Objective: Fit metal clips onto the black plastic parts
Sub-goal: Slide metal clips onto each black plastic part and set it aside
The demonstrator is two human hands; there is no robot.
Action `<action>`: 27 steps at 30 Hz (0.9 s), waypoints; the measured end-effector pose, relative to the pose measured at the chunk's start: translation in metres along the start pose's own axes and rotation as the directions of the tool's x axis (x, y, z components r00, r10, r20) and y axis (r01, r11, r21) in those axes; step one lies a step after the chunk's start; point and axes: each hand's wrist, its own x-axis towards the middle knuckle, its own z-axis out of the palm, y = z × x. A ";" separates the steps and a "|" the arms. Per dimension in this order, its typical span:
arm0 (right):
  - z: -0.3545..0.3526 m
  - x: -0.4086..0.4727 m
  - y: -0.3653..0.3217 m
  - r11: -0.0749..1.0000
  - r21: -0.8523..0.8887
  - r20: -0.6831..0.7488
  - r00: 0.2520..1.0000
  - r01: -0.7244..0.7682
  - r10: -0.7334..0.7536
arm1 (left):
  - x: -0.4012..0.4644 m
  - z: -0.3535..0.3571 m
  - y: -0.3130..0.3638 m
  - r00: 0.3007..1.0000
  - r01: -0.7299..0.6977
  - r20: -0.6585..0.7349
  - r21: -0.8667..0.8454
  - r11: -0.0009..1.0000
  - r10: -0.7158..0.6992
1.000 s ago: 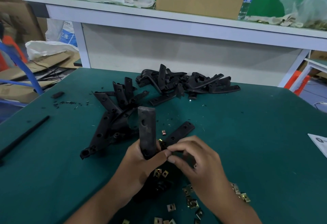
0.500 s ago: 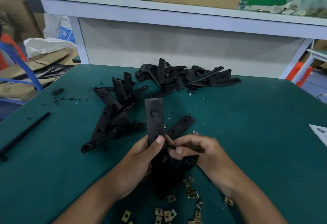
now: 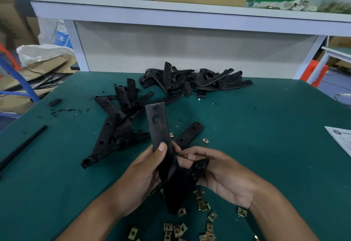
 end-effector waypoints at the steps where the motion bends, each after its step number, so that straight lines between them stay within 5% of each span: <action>1: 0.000 0.001 0.001 1.000 -0.018 -0.017 1.000 0.011 -0.011 | 0.001 -0.001 -0.001 1.000 -0.011 -0.007 -0.005 1.000 0.011; 9: -0.001 -0.001 -0.002 0.990 -0.038 -0.173 0.975 0.136 -0.141 | 0.011 -0.010 -0.005 0.985 -0.165 -0.067 -0.146 0.975 0.157; 18: 0.000 -0.001 -0.003 0.973 -0.011 -0.223 0.948 0.232 -0.229 | 0.012 -0.006 -0.017 0.951 -0.308 -0.029 0.034 0.951 0.309; 24: -0.001 -0.002 -0.009 0.956 0.096 -0.270 0.931 0.279 -0.244 | 0.007 -0.006 -0.021 0.947 -0.122 0.291 -0.080 0.989 0.140; 27: -0.004 -0.006 -0.017 0.950 0.151 -0.245 0.941 0.275 -0.234 | 0.008 -0.006 -0.017 0.954 -0.039 0.294 -0.087 0.995 0.063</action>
